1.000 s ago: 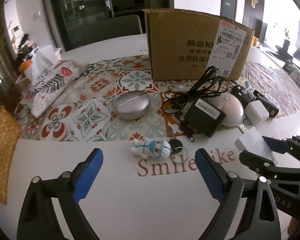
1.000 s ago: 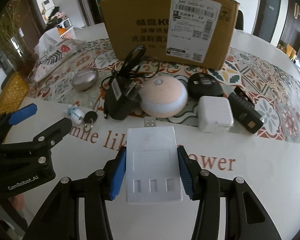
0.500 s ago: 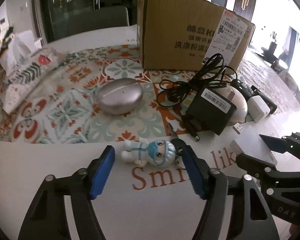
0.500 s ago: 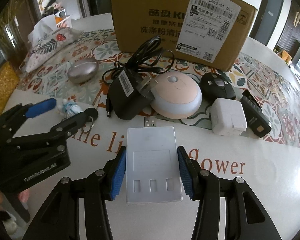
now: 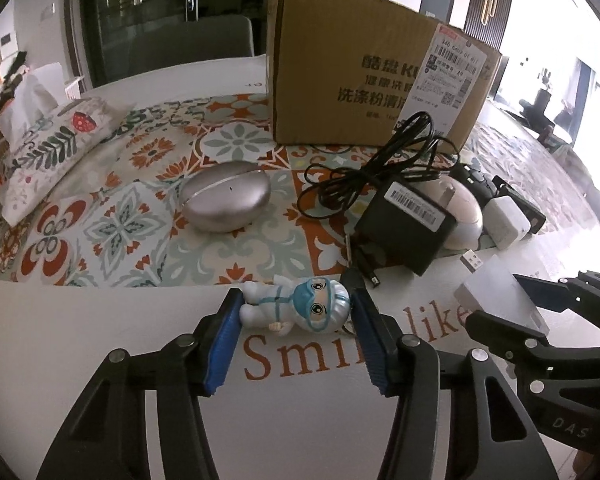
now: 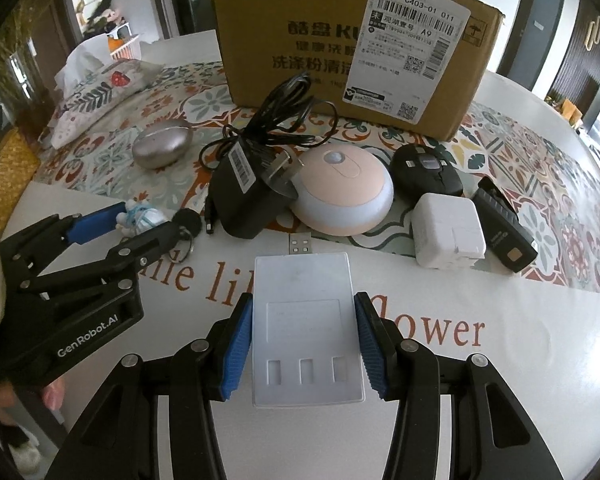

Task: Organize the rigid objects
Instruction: 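Grasp the white-and-blue figurine keychain with the left gripper while the right gripper holds the power bank, then lift and carry the figurine and power bank over the cardboard box with both grippers, then open both grippers to drop the figurine and power bank into the box, then withdraw both open grippers from the box back toward the remaining items, then grasp the white cube charger with the right gripper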

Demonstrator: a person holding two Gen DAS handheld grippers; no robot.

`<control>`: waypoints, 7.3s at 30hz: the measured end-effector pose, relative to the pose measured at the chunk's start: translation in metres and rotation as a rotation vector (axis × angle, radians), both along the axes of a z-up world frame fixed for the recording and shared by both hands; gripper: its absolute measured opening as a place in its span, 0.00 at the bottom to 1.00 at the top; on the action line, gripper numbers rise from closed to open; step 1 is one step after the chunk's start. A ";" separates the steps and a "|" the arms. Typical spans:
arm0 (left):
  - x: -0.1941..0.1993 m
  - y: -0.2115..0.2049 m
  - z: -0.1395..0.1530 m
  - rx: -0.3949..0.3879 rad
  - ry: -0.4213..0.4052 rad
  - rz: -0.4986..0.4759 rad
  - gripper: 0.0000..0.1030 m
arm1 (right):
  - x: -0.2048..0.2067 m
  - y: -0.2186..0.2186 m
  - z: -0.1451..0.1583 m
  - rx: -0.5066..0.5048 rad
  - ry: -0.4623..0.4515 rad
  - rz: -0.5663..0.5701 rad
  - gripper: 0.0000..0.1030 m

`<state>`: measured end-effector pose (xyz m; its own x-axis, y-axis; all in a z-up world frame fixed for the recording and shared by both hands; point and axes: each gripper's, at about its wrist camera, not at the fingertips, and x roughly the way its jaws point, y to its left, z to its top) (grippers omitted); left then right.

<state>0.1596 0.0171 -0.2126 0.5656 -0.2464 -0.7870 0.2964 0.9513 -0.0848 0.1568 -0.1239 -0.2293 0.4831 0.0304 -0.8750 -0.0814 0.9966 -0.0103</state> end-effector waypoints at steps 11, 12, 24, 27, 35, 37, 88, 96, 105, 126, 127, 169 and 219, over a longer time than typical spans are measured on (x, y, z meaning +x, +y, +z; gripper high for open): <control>-0.015 -0.001 0.043 0.000 -0.060 0.038 0.52 | -0.008 -0.008 0.030 0.024 -0.062 0.011 0.48; -0.016 -0.001 0.047 -0.001 -0.064 0.042 0.52 | -0.008 -0.009 0.034 0.029 -0.069 0.011 0.48; -0.019 -0.007 0.105 0.006 -0.128 0.104 0.52 | -0.006 -0.022 0.085 0.073 -0.167 0.025 0.48; -0.016 -0.011 0.123 0.002 -0.158 0.102 0.52 | -0.004 -0.027 0.098 0.084 -0.202 0.018 0.48; -0.007 -0.024 0.161 -0.008 -0.231 0.086 0.53 | 0.001 -0.041 0.133 0.102 -0.289 0.000 0.48; -0.004 -0.027 0.170 -0.021 -0.244 0.082 0.52 | 0.003 -0.043 0.140 0.106 -0.304 -0.006 0.48; 0.212 -0.086 0.166 0.063 -0.034 -0.023 0.53 | 0.215 -0.095 0.151 0.146 -0.156 -0.020 0.48; 0.218 -0.088 0.146 0.082 0.033 -0.020 0.53 | 0.228 -0.094 0.119 0.150 -0.064 -0.005 0.48; 0.217 -0.090 0.150 0.086 0.036 -0.017 0.59 | 0.221 -0.098 0.125 0.115 -0.086 -0.019 0.63; 0.114 -0.073 0.219 0.159 -0.257 0.131 1.00 | 0.120 -0.103 0.198 -0.018 -0.357 -0.114 0.80; 0.109 -0.073 0.221 0.152 -0.262 0.129 1.00 | 0.114 -0.103 0.201 -0.013 -0.368 -0.115 0.80; -0.004 -0.056 0.137 0.082 -0.197 0.155 1.00 | 0.005 -0.083 0.126 -0.010 -0.369 -0.040 0.80; 0.020 -0.076 0.022 0.180 -0.075 0.087 0.99 | 0.039 -0.095 -0.009 0.012 -0.152 -0.031 0.48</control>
